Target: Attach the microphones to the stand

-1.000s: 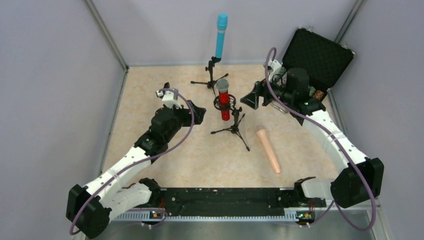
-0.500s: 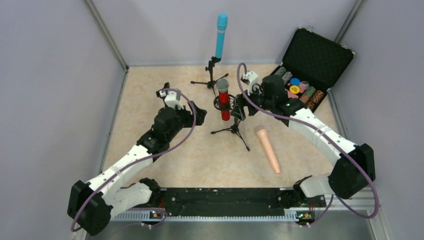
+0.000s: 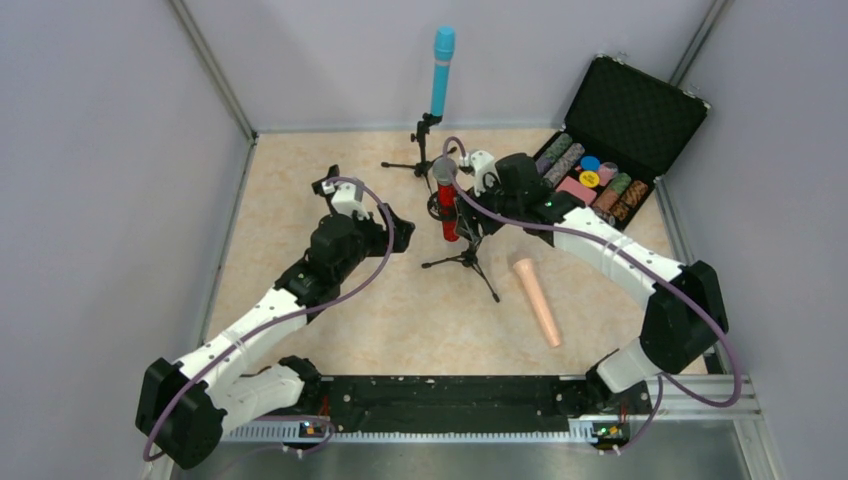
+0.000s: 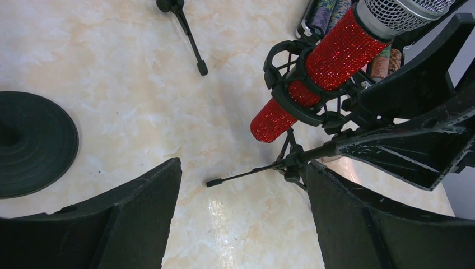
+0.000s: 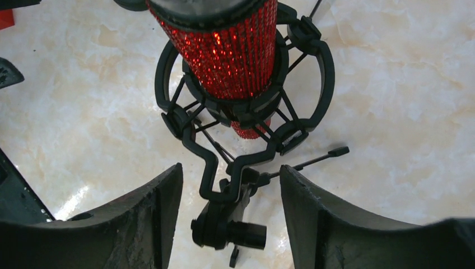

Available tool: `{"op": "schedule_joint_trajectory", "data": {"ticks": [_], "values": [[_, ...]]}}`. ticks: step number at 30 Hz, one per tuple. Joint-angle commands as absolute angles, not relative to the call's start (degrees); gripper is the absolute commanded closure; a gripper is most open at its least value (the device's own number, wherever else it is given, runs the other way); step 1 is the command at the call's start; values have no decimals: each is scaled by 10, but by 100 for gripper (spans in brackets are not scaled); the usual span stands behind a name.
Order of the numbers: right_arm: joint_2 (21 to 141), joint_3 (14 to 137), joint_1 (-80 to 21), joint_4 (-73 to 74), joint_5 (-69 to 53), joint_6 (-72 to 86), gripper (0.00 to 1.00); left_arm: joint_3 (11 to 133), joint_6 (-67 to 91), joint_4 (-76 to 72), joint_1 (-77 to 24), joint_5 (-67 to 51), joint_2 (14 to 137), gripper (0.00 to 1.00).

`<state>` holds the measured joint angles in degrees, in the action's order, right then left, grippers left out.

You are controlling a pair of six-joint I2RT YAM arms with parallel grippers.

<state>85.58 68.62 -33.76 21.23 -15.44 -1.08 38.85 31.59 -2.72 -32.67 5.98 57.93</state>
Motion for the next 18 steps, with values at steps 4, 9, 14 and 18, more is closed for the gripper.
{"op": "schedule_joint_trajectory", "data": {"ticks": [4,9,14,18], "values": [[882,746,-348,223,-132,-18,55,407,319,-38,-324,60,577,14],[882,756,-348,224,-135,-11,75,408,317,-37,-324,60,578,14],[873,767,-348,222,-135,-4,92,410,317,-37,-324,57,582,14],[862,775,-348,209,-134,15,100,412,317,-37,-323,54,585,14]]}}
